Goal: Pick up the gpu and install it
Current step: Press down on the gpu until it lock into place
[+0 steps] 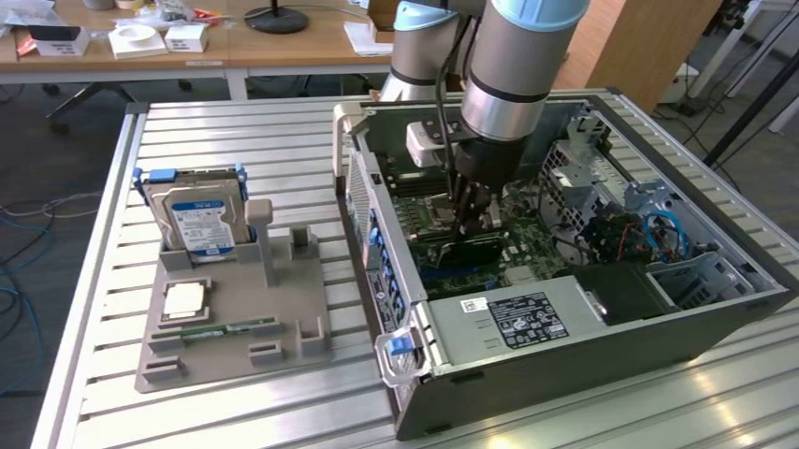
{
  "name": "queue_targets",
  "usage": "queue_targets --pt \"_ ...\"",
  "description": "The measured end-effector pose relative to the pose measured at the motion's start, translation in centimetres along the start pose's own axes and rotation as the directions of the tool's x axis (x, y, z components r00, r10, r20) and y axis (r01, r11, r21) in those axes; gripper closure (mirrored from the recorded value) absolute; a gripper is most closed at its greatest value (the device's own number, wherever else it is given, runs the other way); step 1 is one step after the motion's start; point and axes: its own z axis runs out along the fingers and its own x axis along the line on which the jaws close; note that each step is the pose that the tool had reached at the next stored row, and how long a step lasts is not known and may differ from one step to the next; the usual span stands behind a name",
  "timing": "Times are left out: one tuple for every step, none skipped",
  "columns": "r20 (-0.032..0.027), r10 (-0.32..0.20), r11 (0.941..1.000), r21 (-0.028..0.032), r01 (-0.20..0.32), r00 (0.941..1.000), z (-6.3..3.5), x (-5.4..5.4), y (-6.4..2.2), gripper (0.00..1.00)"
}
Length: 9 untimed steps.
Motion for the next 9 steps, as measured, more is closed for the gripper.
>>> queue_targets --pt "0.0 0.0 1.0 -0.0001 0.0 1.0 0.03 0.0 0.0 0.9" --pt "-0.0002 0.0 1.0 -0.0001 0.0 1.0 0.04 0.0 0.0 0.9" --pt "-0.0002 0.0 1.0 -0.0001 0.0 1.0 0.04 0.0 0.0 0.9" --pt "-0.0001 0.0 1.0 -0.0001 0.0 1.0 0.05 0.0 0.0 0.9" --pt "0.0 0.0 1.0 0.0 0.0 1.0 0.06 0.0 0.0 0.9" --pt "0.0002 0.0 1.0 0.0 0.0 1.0 0.06 0.0 0.0 0.9" --pt "0.0001 0.0 1.0 0.0 0.0 1.0 0.06 0.0 0.0 0.9" --pt "0.0001 0.0 1.0 0.0 0.0 1.0 0.08 0.0 0.0 0.9" --pt "0.0001 0.0 1.0 0.0 0.0 1.0 0.1 0.0 0.0 0.9"
